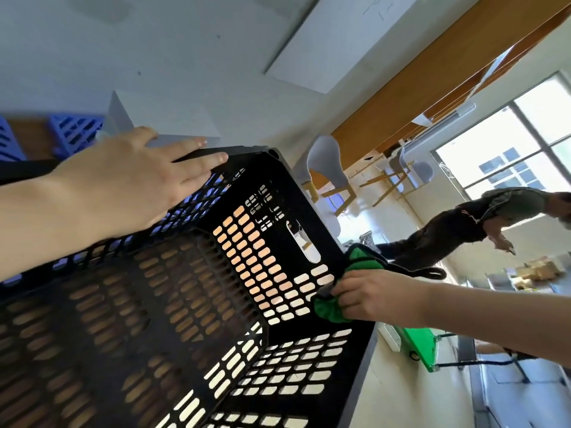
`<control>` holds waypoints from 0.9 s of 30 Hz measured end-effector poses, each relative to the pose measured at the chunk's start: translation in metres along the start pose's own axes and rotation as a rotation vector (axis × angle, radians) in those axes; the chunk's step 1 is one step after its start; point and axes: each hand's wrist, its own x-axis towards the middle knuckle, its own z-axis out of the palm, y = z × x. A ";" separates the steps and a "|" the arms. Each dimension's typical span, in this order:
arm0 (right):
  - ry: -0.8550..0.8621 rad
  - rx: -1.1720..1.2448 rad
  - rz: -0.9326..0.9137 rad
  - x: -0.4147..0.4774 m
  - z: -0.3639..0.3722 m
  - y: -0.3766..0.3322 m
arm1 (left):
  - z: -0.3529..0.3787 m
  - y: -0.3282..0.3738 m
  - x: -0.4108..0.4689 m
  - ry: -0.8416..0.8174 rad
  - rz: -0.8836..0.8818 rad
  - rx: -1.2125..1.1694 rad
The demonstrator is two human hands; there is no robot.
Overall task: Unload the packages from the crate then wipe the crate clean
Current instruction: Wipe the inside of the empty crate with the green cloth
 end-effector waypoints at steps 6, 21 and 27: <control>0.119 -0.030 -0.045 0.045 -0.004 0.023 | 0.001 -0.001 -0.001 0.008 0.025 0.002; 0.336 -0.185 0.140 0.204 -0.033 0.092 | 0.017 0.000 0.002 0.152 -0.008 -0.043; 0.205 -0.086 0.107 0.199 -0.003 0.060 | 0.017 -0.005 0.003 0.250 0.011 -0.056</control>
